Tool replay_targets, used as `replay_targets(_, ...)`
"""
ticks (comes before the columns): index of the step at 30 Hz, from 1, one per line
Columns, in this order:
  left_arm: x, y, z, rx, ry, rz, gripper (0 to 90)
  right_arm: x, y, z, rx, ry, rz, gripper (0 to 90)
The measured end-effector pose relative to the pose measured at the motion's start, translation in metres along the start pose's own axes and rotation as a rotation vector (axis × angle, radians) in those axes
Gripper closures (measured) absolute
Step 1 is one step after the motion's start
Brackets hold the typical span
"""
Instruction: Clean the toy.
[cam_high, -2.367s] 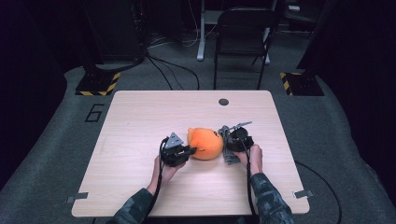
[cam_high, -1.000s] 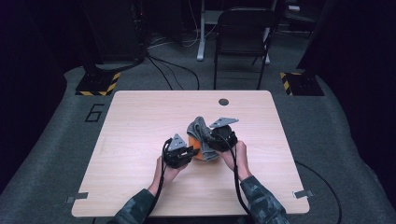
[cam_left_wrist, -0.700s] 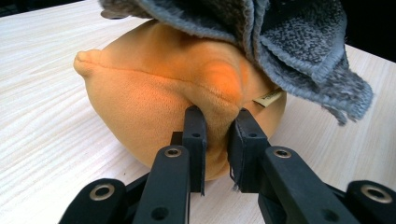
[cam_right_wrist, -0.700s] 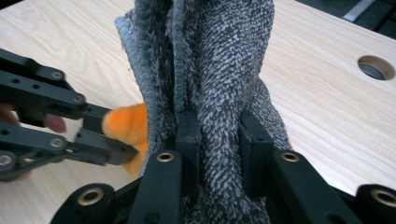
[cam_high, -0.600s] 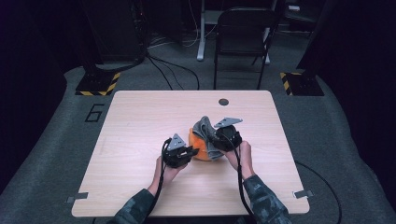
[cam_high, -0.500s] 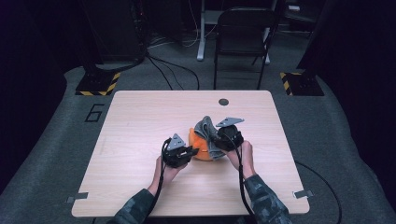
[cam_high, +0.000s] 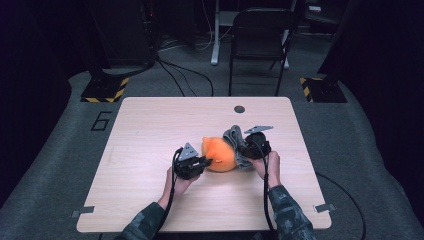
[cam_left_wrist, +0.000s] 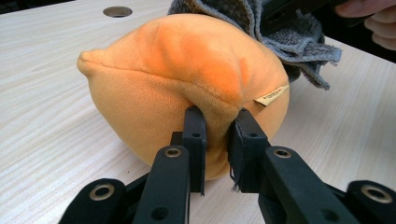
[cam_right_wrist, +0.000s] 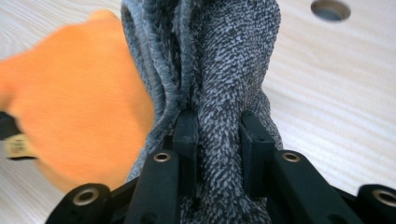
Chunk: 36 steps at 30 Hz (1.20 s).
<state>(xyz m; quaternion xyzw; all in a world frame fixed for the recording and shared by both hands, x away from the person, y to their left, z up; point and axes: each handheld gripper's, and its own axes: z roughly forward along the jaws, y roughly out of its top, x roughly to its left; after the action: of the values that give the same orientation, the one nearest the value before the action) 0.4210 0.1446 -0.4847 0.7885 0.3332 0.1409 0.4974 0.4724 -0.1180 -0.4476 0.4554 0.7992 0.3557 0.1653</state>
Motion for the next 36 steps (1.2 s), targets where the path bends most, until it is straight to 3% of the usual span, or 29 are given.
replay_targets(6,0.003,0.0,-0.001,-0.001,0.018,-0.009,77.8,-0.017,-0.015,0.015,0.05,-0.036,0.046,72.2)
replay_targets(8,0.005,-0.001,-0.001,-0.001,0.021,-0.023,77.7,-0.019,-0.021,0.025,0.098,-0.058,0.036,72.4)
replay_targets(11,0.009,-0.001,-0.002,-0.001,0.024,-0.034,77.7,-0.021,-0.025,0.033,0.123,-0.065,0.029,72.8)
replay_targets(13,0.011,-0.001,-0.002,0.002,0.027,-0.031,77.7,-0.02,-0.019,0.026,0.102,-0.074,0.032,72.8)
replay_targets(16,0.013,-0.002,-0.002,0.002,0.028,-0.03,77.6,-0.016,-0.007,0.005,0.017,-0.057,0.028,72.9)
replay_targets(19,0.013,-0.001,-0.002,0.004,0.031,-0.028,77.5,-0.004,0.005,-0.019,-0.07,-0.044,-0.015,72.9)
replay_targets(22,0.013,-0.001,-0.002,0.004,0.032,-0.026,77.3,0.01,0.014,-0.03,-0.13,-0.006,-0.045,72.9)
replay_targets(24,0.014,-0.001,-0.002,0.01,0.033,-0.018,77.1,0.021,0.016,-0.029,-0.136,0.037,-0.063,72.8)
replay_targets(28,0.015,-0.003,-0.002,0.009,0.038,-0.032,76.1,0.038,0.014,-0.011,-0.084,0.048,-0.115,72.9)
replay_targets(33,0.017,-0.004,-0.003,0.007,0.042,-0.031,71.4,0.04,0.014,-0.005,-0.082,0.036,-0.118,72.8)
replay_targets(36,0.015,-0.003,-0.003,0.016,0.072,-0.032,58.3,0.038,0.013,-0.003,-0.082,0.036,-0.114,72.5)
